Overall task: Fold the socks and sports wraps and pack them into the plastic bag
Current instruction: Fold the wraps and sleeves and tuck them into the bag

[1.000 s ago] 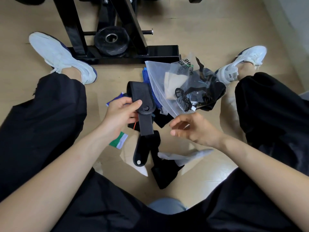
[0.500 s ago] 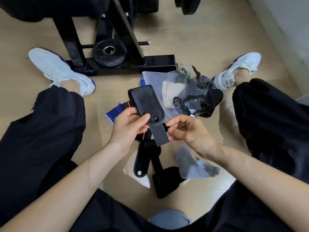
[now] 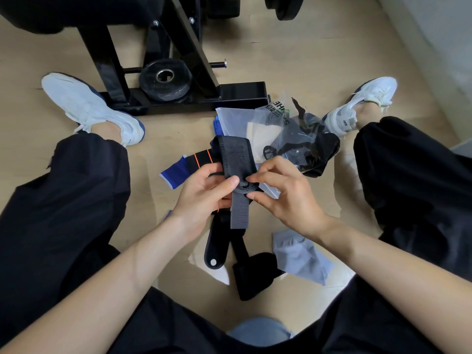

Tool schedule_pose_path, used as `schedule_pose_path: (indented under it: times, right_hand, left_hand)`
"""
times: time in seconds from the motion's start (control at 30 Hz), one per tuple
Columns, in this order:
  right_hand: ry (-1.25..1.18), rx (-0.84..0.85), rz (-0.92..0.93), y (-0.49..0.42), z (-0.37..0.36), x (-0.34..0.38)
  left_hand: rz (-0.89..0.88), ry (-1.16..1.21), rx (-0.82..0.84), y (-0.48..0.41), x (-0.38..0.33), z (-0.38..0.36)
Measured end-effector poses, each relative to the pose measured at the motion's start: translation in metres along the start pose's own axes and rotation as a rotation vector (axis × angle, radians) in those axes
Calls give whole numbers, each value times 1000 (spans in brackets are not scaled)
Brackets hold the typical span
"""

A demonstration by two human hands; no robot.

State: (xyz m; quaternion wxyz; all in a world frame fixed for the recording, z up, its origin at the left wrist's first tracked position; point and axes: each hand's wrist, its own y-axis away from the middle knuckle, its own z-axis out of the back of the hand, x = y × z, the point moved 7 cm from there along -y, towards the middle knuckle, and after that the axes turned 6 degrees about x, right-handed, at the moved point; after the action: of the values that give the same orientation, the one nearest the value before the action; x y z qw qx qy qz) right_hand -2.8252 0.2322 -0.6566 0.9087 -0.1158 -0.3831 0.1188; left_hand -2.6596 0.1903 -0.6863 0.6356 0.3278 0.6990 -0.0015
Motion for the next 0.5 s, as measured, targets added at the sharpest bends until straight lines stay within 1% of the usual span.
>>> schedule_pose_path:
  times: [0.07,0.13,0.2,0.27,0.33,0.4,0.5]
  right_hand:
    - [12,-28,22,-1,3,2]
    - [-59,-17,-14,-2,6,2]
    - [-211,6,-154,-3,6,-5]
    - [-400,23,-329,-1,3,-16]
    - [-583,26,-433,2,1,-23]
    - [-738,12,-501,3,0,-27]
    - [-874,11,-581,5,0,-30]
  left_hand:
    - [-10,-26,77,1,-2,-4]
    - [-22,-51,123,1,-4,-7]
    - [-47,-66,107,3,-8,-6]
    - [-94,-169,43,5,-16,-1]
    - [-125,-253,29,5,-20,4]
    - [-115,-268,75,3,-20,5]
    - [-51,-201,184,2,-16,5]
